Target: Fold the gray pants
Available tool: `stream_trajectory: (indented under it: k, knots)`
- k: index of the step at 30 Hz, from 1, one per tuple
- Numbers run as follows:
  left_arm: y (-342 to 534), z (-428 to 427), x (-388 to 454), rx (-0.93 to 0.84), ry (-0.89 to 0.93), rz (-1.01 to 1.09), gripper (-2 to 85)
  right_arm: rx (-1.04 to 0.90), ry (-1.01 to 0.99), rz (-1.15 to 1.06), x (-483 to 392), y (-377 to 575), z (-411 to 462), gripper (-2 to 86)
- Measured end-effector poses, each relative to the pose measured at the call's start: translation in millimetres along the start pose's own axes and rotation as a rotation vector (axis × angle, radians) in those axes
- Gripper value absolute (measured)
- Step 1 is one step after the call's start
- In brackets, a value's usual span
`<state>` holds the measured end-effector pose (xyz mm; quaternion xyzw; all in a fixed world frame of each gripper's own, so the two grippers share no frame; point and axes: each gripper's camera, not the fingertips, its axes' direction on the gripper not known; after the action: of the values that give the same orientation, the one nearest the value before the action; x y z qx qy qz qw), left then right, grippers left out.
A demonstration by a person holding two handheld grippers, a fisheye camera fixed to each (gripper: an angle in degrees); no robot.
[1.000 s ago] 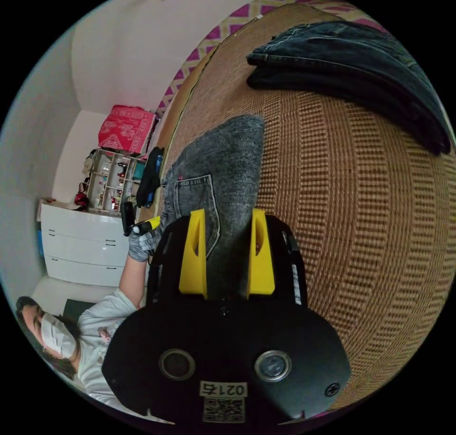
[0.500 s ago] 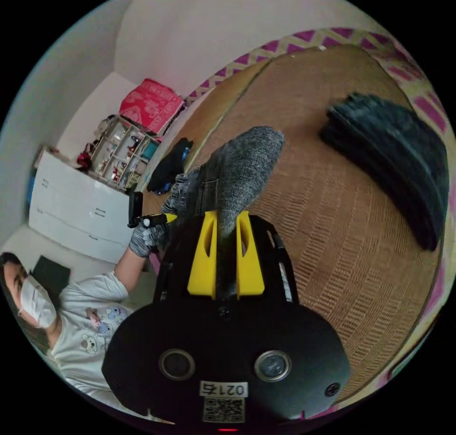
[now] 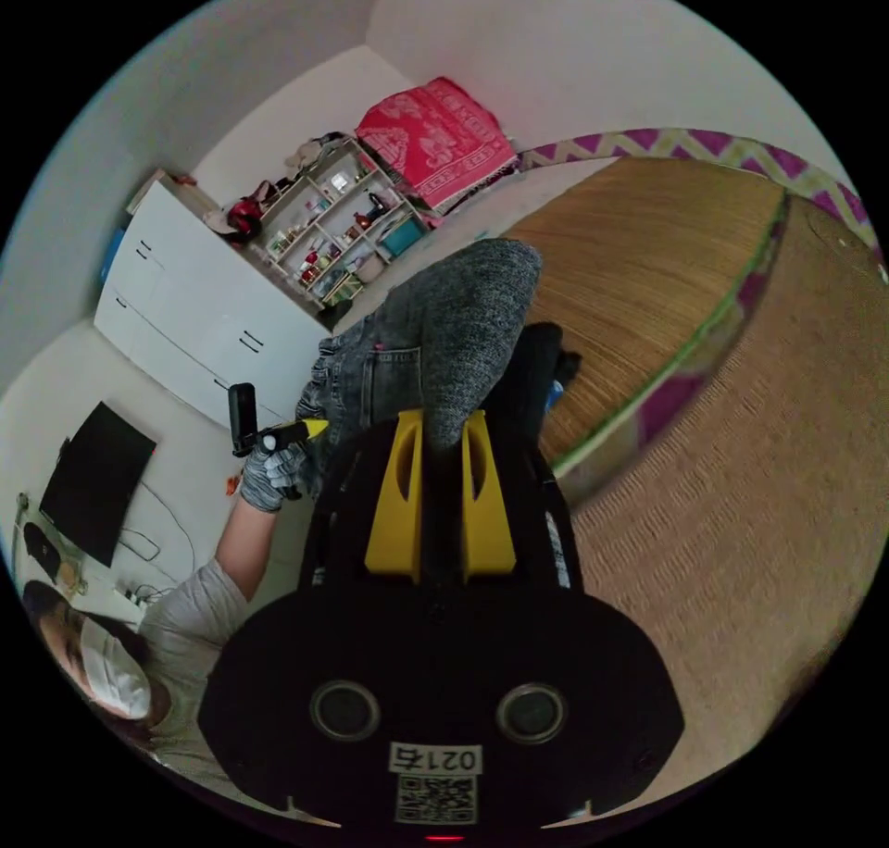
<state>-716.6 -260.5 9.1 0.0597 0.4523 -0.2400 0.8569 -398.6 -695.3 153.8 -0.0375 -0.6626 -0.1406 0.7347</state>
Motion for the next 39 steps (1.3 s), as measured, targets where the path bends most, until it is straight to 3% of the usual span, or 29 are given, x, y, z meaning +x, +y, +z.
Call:
stream_trajectory:
  k: [7,10,12,15,22,25,29,32,39]
  knots:
    - [13,24,-107,-0.075,-0.176,-0.2,8.7,-0.093,0.189,0.08,23,-37,117,10.0]
    - [48,5,-120,0.097,-0.016,-0.243,8.3,-0.066,0.153,0.089,28,-12,110,9.8]
    - [67,-12,-112,0.175,-0.057,-0.237,7.5,-0.062,0.15,0.08,27,6,94,9.6]
    - [93,-34,-74,0.209,-0.222,-0.142,5.5,-0.072,0.213,0.027,14,44,57,9.3]
    - [184,28,79,-0.001,-0.53,0.221,-0.2,-0.023,0.44,-0.074,-32,171,-44,9.6]
    - [232,73,131,-0.057,-0.494,0.311,-0.8,0.109,0.554,-0.025,-38,232,-89,9.7]
    - [280,134,184,-0.122,-0.406,0.356,-0.9,0.126,0.832,0.128,-23,289,-126,9.8]
    - [304,174,206,-0.142,-0.365,0.324,-0.9,0.081,0.969,0.198,-6,314,-147,9.8]
    - [351,252,236,-0.27,-0.376,0.29,-0.9,-0.13,1.149,0.038,11,283,-102,13.4]
